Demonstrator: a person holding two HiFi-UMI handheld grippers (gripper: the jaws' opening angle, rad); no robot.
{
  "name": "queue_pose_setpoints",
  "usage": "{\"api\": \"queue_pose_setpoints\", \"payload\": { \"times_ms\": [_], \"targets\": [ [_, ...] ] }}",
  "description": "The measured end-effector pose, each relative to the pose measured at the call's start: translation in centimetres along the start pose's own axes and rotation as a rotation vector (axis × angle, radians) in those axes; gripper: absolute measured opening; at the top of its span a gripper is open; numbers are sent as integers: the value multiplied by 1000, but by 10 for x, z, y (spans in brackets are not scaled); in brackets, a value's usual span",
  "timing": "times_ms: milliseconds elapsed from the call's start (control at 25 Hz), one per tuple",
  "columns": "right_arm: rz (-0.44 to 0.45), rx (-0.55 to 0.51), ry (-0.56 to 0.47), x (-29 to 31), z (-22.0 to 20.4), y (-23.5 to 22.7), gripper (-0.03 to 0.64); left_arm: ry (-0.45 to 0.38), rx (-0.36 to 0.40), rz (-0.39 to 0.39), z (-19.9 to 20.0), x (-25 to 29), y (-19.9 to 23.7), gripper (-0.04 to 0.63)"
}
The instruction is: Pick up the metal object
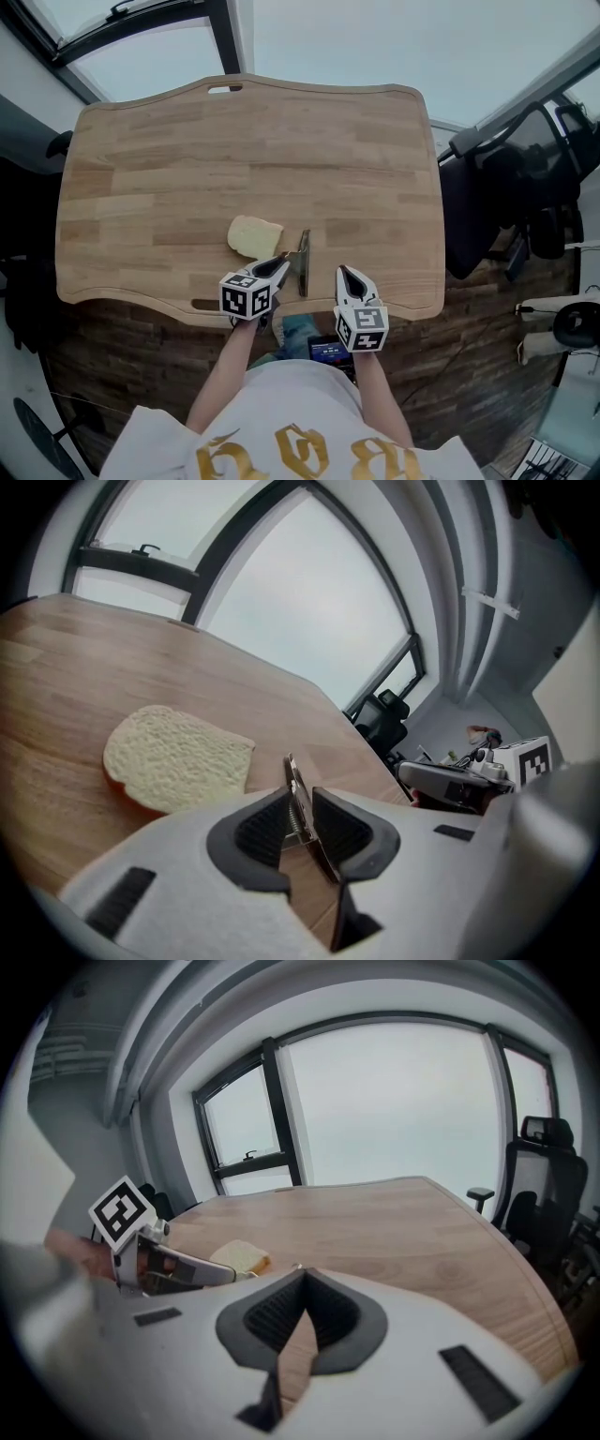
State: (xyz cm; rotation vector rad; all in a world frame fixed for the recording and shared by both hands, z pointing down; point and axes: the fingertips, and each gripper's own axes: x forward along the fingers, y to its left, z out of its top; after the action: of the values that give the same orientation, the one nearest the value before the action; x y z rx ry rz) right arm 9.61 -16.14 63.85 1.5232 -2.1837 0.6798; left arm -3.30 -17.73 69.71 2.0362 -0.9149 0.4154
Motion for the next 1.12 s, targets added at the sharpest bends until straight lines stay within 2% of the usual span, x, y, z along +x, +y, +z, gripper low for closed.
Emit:
{"api": "queue_pose_setpoints", "payload": {
  "times_ms": [120, 280, 440, 600, 920, 1120],
  "targets": [
    [5, -23, 11, 4, -1, 3, 12, 45, -18, -16, -9, 8, 0, 104],
    [18, -15, 23, 9, -2, 5, 12, 73, -29, -21, -11, 16, 1, 104],
    [12, -14, 41, 13, -8, 0, 12, 82, -31, -19, -12, 21, 2, 71],
    [10, -8, 46, 16, -7, -6, 11, 86, -51, -23, -12, 26, 1, 64],
    [6, -6, 49, 17, -8, -11, 12, 76, -218, -71, -11, 29, 2, 37],
    [-3, 2, 40, 17, -4, -16, 12, 78, -243, -79, -10, 30, 2, 35]
  ]
}}
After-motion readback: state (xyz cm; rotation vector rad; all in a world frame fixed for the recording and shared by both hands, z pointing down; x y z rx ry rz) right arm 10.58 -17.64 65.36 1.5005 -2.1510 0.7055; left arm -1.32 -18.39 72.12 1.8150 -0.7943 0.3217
